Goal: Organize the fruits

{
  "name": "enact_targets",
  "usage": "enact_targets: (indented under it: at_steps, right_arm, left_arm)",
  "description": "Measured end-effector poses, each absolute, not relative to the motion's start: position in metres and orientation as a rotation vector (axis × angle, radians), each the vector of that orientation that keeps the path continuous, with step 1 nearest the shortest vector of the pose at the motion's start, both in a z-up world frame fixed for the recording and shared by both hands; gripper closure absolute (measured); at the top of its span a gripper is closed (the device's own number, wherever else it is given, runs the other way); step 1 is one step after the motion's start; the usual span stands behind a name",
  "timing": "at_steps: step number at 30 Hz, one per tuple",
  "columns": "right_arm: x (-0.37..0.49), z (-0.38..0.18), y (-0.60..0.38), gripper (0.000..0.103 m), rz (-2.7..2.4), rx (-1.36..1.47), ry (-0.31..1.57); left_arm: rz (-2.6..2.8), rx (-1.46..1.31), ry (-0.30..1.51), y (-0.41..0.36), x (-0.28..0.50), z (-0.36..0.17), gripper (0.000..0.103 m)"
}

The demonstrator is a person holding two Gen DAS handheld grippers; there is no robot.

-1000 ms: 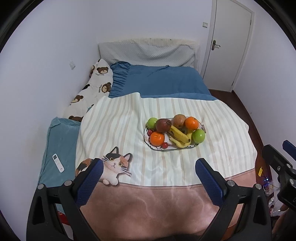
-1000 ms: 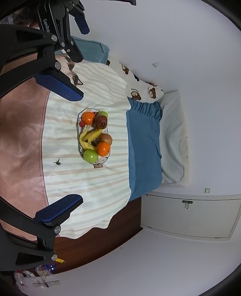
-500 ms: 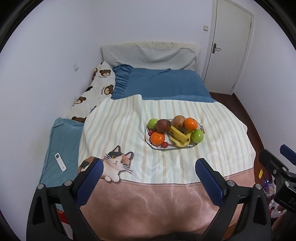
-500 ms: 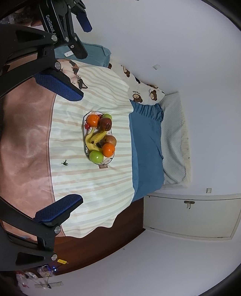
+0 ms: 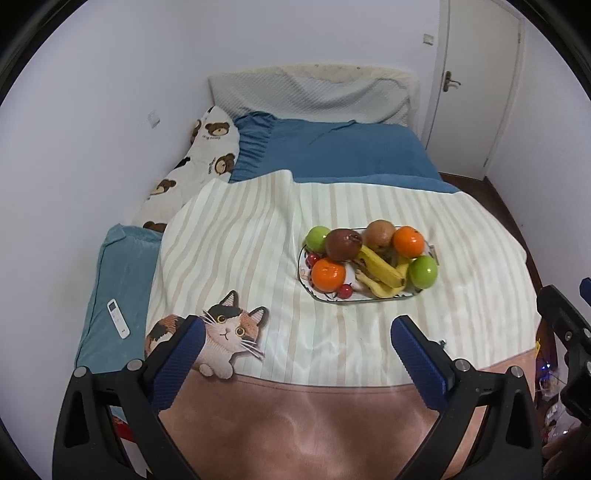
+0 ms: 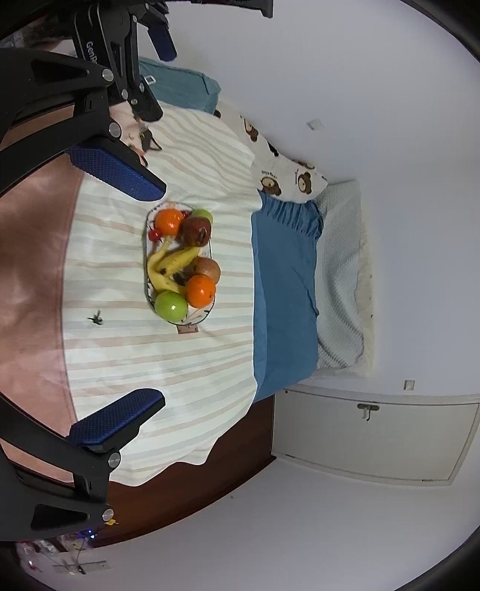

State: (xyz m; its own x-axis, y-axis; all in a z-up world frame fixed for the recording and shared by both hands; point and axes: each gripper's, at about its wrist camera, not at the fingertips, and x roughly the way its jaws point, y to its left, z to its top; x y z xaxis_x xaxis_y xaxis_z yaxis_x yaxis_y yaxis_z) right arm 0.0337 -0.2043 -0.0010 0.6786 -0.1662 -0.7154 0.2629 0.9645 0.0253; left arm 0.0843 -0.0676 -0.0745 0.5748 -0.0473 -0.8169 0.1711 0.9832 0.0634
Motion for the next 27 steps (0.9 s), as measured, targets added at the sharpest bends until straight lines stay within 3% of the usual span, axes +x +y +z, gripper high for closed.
enact_targets:
  at_steps: [15, 27]
  right_arm:
    - [0.088, -0.067, -0.229, 0.0, -0.267, 0.148, 0.857]
    - [0.088, -0.073, -0.232, 0.0, -0.279, 0.165, 0.856]
  left_arm:
    - [-0.095, 0.161, 0.994, -0.08, 0.125, -0.126, 0.0]
    - [-0.101, 0.163, 0.98, -0.084, 0.128, -0.128, 0.0]
